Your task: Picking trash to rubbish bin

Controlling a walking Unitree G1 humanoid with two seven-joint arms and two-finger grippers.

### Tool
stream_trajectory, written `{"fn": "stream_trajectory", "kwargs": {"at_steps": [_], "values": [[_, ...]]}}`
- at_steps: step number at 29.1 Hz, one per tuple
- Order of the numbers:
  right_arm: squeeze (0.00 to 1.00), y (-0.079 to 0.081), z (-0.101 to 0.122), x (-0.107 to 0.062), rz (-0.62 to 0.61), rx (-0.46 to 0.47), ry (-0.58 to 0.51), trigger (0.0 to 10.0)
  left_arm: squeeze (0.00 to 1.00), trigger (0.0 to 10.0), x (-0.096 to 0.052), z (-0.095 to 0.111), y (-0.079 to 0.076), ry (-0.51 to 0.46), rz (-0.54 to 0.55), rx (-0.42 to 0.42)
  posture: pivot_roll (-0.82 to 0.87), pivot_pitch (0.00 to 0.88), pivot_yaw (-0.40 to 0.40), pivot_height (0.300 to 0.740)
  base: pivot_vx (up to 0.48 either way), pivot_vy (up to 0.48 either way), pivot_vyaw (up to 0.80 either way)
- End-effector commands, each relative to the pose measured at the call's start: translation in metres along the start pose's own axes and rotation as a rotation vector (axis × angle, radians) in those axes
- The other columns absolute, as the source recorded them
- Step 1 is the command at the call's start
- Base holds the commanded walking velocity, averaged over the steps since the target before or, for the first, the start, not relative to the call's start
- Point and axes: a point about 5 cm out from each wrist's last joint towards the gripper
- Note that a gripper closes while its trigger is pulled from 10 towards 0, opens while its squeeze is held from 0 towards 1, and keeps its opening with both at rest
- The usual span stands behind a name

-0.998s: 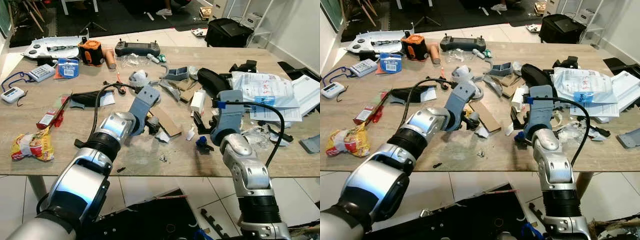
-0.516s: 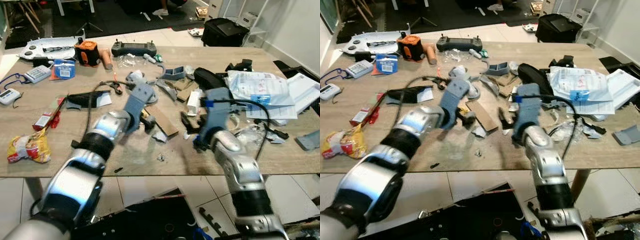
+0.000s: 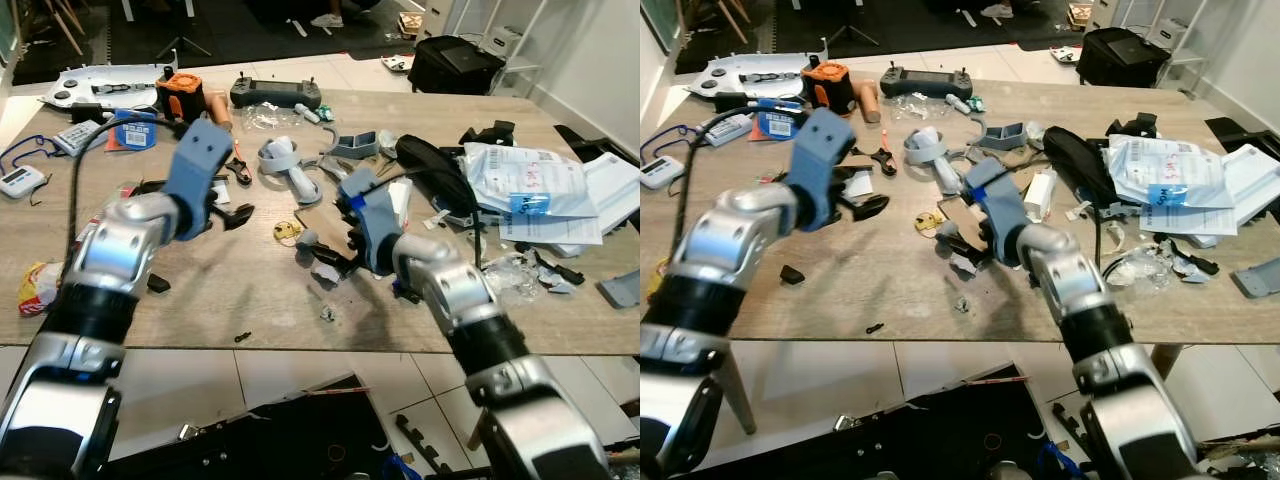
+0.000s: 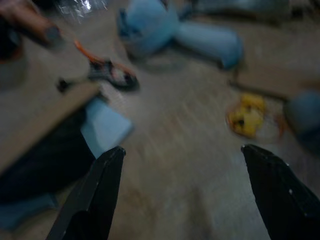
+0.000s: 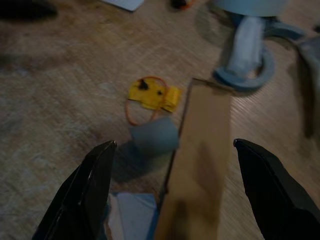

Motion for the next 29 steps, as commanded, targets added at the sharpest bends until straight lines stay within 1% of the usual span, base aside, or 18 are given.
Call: {"fn": "stream_trajectory", "kwargs": {"at_steps": [1,2,3,4,5,6,7,8,9,11,13,16,18,20,21,23,26,29], "values": [[1.0,-0.006,-0.002,0.001,0.01,-0.042,0.024,10.0,0.0,10.0,-0.002,-0.01,-0.01,0.013,-0.026,0.031,0.13,0.195,-0.047,0.74,0.0,0.0,0.0],[1.0,-0.006,-0.001,0.002,0.022,-0.04,0.018,10.0,0.0,10.0,-0.002,-0.012,-0.017,0.007,-0.051,0.033,0.13,0.195,-0.047,0.74,0.0,0.0,0.0],[1.0,-0.006,-0.001,0.002,0.022,-0.04,0.018,10.0,0.0,10.0,-0.002,-0.012,-0.017,0.007,-0.051,0.033,0.13,0.195,-0.047,0.74,0.0,0.0,0.0],[0.36,-0.005,0.0,0.004,0.053,-0.013,0.002,10.0,0.0,10.0,-0.004,-0.013,-0.029,-0.006,-0.127,0.014,0.13,0.195,-0.047,0.74,0.0,0.0,0.0],[0.0,-0.004,0.0,0.006,0.073,0.005,-0.008,10.0,0.0,10.0,-0.005,-0.01,-0.04,-0.046,-0.199,0.015,0.13,0.195,-0.047,0.74,0.0,0.0,0.0],[0.0,-0.004,-0.001,0.007,0.084,0.011,-0.009,10.0,0.0,10.0,-0.006,-0.007,-0.05,-0.083,-0.257,0.019,0.13,0.201,-0.039,0.74,0.0,0.0,0.0],[0.0,-0.004,-0.001,0.007,0.084,0.011,-0.009,10.0,0.0,10.0,-0.006,-0.007,-0.05,-0.083,-0.257,0.019,0.13,0.201,-0.039,0.74,0.0,0.0,0.0],[0.0,-0.004,-0.003,0.009,0.093,0.007,-0.003,10.0,0.0,10.0,-0.008,-0.003,-0.058,-0.12,-0.302,0.035,0.13,0.201,-0.039,0.74,0.0,0.0,0.0],[0.0,-0.004,-0.003,0.009,0.093,0.007,-0.003,10.0,0.0,10.0,-0.008,-0.003,-0.058,-0.12,-0.302,0.035,0.13,0.201,-0.039,0.74,0.0,0.0,0.0],[0.0,-0.003,-0.007,0.015,0.096,0.032,-0.016,10.0,0.0,10.0,-0.008,0.004,-0.076,-0.197,-0.375,0.054,0.13,0.201,-0.039,0.74,0.0,0.0,0.0],[0.0,-0.002,-0.006,0.017,0.103,0.04,-0.042,10.0,0.0,10.0,-0.008,0.006,-0.08,-0.217,-0.391,0.047,0.13,0.201,-0.039,0.74,0.0,0.0,0.0],[0.0,-0.002,-0.005,0.019,0.1,0.03,-0.076,10.0,0.0,10.0,-0.01,0.005,-0.084,-0.209,-0.43,0.052,0.14,0.214,-0.032,0.74,0.0,0.0,0.0],[0.0,-0.004,-0.007,0.02,0.074,0.005,-0.072,10.0,0.0,10.0,-0.013,0.003,-0.087,-0.194,-0.457,0.064,0.14,0.214,-0.032,0.74,0.0,0.0,0.0],[0.0,-0.003,-0.006,0.022,0.061,0.018,-0.098,10.0,0.0,10.0,-0.017,0.002,-0.092,-0.192,-0.483,0.067,0.14,0.22,-0.031,0.74,0.0,0.0,0.0],[0.0,-0.002,-0.006,0.022,0.063,0.026,-0.106,10.0,0.0,10.0,-0.017,0.002,-0.093,-0.191,-0.488,0.067,0.14,0.22,-0.031,0.74,0.0,0.0,0.0],[0.0,0.0,-0.007,0.024,0.081,0.004,-0.101,10.0,0.0,10.0,-0.02,0.001,-0.097,-0.191,-0.524,0.072,0.14,0.22,-0.031,0.74,0.0,0.0,0.0],[0.0,0.003,-0.008,0.025,0.09,-0.042,-0.103,10.0,0.0,10.0,-0.022,-0.001,-0.098,-0.178,-0.545,0.085,0.14,0.22,-0.031,0.74,0.0,0.0,0.0],[0.0,0.005,-0.007,0.026,0.105,-0.051,-0.129,10.0,0.0,10.0,-0.025,-0.004,-0.098,-0.158,-0.565,0.101,0.14,0.224,-0.027,0.74,0.0,0.0,0.0]]}}
Point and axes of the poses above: a point about 5 cm out from each wrist's last joint towards the gripper, its own x axis pointing out of the wrist towards the gripper, its own z axis along the axis of the wrist's last joint, y = z × x, and after that the axes turned 3 degrees about -x, right-handed
